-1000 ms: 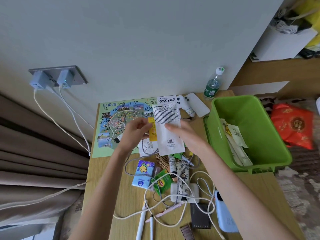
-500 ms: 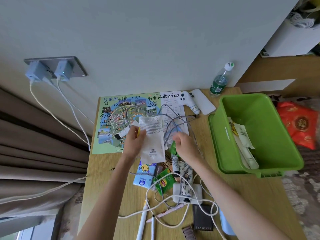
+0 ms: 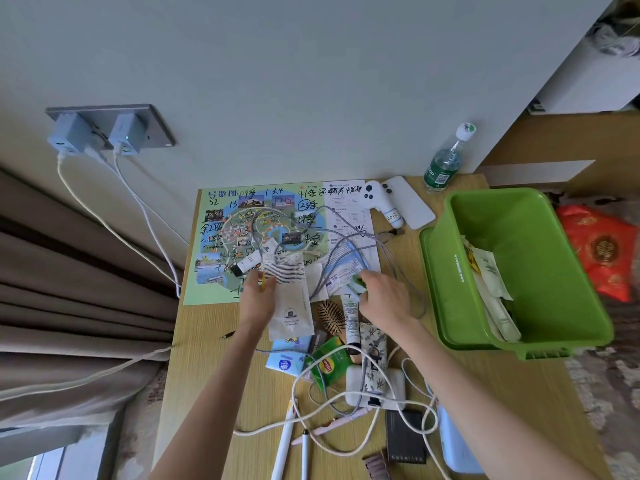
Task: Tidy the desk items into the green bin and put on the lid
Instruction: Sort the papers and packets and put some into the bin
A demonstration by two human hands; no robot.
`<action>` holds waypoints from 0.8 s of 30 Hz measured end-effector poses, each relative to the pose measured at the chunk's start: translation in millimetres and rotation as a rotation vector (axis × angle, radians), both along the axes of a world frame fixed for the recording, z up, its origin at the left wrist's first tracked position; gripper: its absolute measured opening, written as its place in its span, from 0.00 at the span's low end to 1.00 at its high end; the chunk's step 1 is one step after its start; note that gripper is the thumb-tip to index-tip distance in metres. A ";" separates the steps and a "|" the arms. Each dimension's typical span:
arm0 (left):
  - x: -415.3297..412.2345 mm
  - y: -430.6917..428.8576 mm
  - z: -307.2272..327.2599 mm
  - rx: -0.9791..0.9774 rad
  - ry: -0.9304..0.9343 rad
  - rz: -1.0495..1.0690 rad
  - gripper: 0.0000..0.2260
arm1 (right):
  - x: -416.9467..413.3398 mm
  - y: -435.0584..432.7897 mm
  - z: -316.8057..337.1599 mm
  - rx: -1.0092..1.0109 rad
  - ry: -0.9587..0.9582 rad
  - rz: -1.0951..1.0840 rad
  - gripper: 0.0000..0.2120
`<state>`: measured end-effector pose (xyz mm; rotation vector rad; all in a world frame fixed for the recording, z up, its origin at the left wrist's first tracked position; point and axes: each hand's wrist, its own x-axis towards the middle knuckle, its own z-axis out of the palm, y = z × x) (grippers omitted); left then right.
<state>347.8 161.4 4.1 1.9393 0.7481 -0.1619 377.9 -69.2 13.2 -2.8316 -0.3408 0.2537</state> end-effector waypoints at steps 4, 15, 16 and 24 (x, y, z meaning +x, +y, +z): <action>2.9 -0.7 4.5 -0.095 -0.036 0.038 0.13 | 4.3 0.1 10.6 0.146 -0.115 -0.230 0.11; 5.8 -22.7 38.8 -0.480 -0.104 -0.157 0.14 | 22.7 41.7 41.8 0.807 0.421 -0.201 0.16; 5.9 -22.5 40.6 -0.516 -0.107 -0.170 0.16 | 24.0 45.5 40.8 0.819 0.414 -0.212 0.18; 1.1 -3.6 21.1 -0.515 -0.165 -0.066 0.16 | 24.5 44.3 17.9 0.870 0.367 -0.344 0.04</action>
